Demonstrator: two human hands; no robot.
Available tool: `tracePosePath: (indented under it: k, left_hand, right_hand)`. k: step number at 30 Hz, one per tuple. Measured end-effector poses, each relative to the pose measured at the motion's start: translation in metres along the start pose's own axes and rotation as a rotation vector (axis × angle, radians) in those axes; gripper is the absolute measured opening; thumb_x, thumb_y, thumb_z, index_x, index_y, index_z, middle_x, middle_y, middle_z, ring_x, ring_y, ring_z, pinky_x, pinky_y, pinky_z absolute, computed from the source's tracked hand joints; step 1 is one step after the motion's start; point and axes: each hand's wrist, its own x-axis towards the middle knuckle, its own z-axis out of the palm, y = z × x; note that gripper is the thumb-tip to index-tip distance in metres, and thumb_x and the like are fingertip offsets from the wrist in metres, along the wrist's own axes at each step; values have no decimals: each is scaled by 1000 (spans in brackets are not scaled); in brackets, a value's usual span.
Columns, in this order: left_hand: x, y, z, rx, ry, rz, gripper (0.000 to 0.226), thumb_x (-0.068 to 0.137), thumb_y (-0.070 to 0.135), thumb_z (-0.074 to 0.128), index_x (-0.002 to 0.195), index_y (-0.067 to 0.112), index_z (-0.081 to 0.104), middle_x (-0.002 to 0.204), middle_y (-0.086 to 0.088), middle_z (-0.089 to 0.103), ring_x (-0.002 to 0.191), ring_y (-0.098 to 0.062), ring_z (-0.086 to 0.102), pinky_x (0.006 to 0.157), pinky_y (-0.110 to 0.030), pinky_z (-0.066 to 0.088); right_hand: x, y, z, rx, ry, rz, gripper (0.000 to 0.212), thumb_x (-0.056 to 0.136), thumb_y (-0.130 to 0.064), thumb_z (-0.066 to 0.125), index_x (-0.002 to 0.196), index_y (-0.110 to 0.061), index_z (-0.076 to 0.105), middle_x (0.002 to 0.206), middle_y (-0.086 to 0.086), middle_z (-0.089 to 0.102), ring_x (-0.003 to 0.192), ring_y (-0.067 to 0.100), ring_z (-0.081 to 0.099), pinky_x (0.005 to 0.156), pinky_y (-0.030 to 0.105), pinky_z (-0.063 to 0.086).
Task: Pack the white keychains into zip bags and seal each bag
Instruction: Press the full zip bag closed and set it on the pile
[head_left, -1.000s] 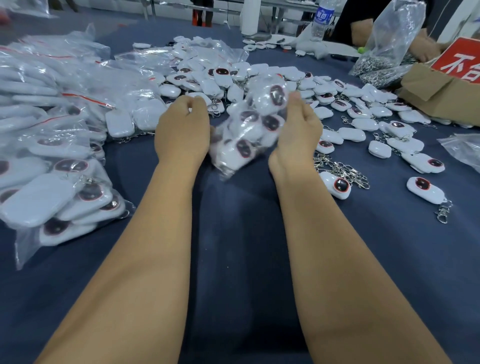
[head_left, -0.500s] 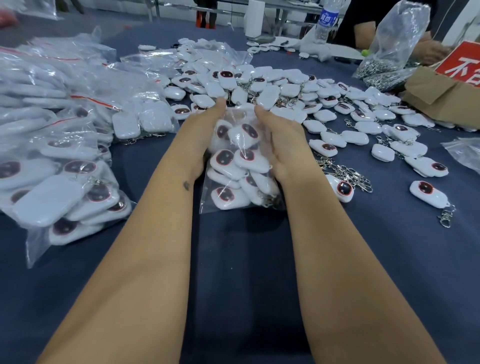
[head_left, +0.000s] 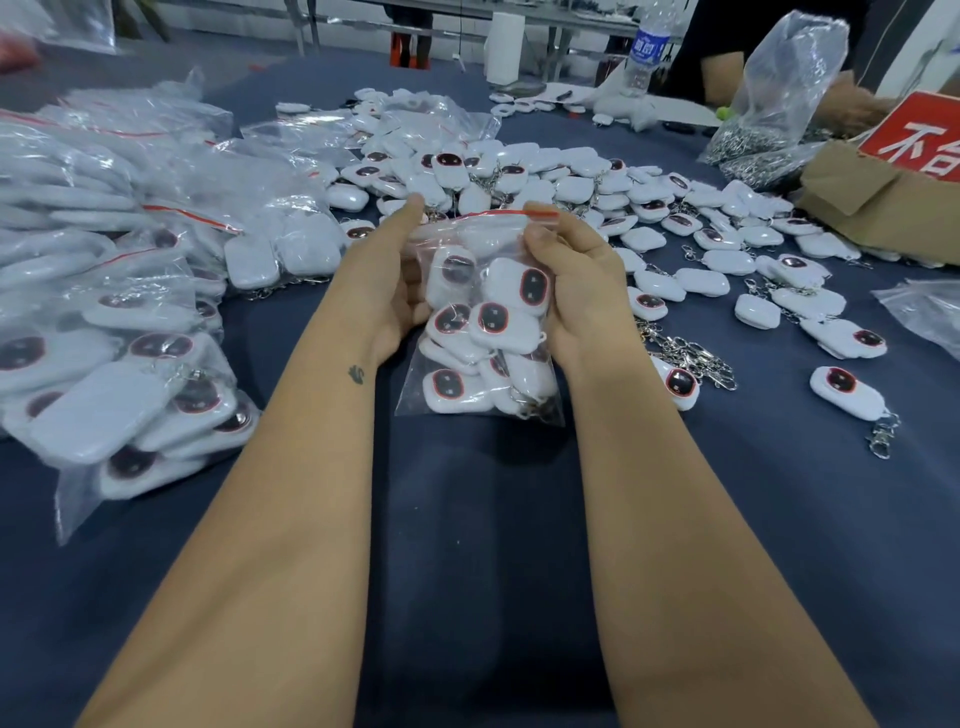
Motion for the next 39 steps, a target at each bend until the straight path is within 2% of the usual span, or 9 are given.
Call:
tracePosePath:
  k: [4,7,11,13,17,22,30,33,39]
  left_hand:
    - [2,-2,-1,62,-6,43,27,99,34,57,92,12,69,79,-4,74,72,-19,69,74,-35,56]
    - [0,-5,3,8,-20,108,37,102,39,48,104,9,71,96,-10,76,87,-23,73,79,-37,60]
    - [0,-10,7,-29,-85,154,34,107,40,33,118,30,63,101,-2,77,97,-18,73,81,-35,59]
    - [1,-8,6,-53,-63,112,30,107,37,36,120,29,61,97,-3,77,90,-18,74,70,-32,60]
    - [2,-7,7,26,51,85,24,96,30,62,83,10,69,73,-5,74,66,-19,71,63,-29,57]
    - [7,-13,0,-56,156,169,41,90,12,70,50,16,71,59,0,67,55,-15,61,64,-29,54]
    - [1,-13,3,-78,146,243,25,94,9,64,71,12,71,67,0,72,64,-15,65,71,-31,57]
    - [-2,-12,3,-107,133,231,17,93,11,67,76,8,72,71,-5,72,67,-18,65,73,-33,58]
    - [-2,-11,4,-64,104,164,30,90,11,70,60,12,74,64,-6,71,62,-20,65,72,-34,58]
  right_hand:
    - [1,-1,-1,66,65,14,9,90,4,62,90,-3,67,72,9,67,63,18,62,68,33,56]
    - [1,-3,-1,85,116,118,6,91,-7,66,88,-2,66,73,8,68,62,18,64,65,31,57]
    - [4,-1,-2,38,144,104,11,94,-9,63,86,-2,65,78,10,67,68,19,64,73,34,57]
    - [3,0,-2,30,144,65,16,95,-7,61,80,-2,66,77,10,68,69,19,64,79,37,57]
    - [2,0,-3,59,152,37,14,93,-1,63,80,-4,66,61,1,69,56,8,64,58,20,55]
    - [2,0,-4,23,166,3,15,93,1,62,79,-5,67,60,1,68,56,10,63,63,23,55]
    - [2,1,-3,-42,200,97,21,91,-4,66,71,-2,64,64,7,67,56,15,62,64,27,57]
    - [3,2,-3,-61,203,107,16,92,-4,66,77,0,65,74,12,67,64,20,62,79,37,56]
    - [5,3,-6,-113,219,75,17,91,-4,67,74,-6,64,67,4,66,60,12,60,66,24,56]
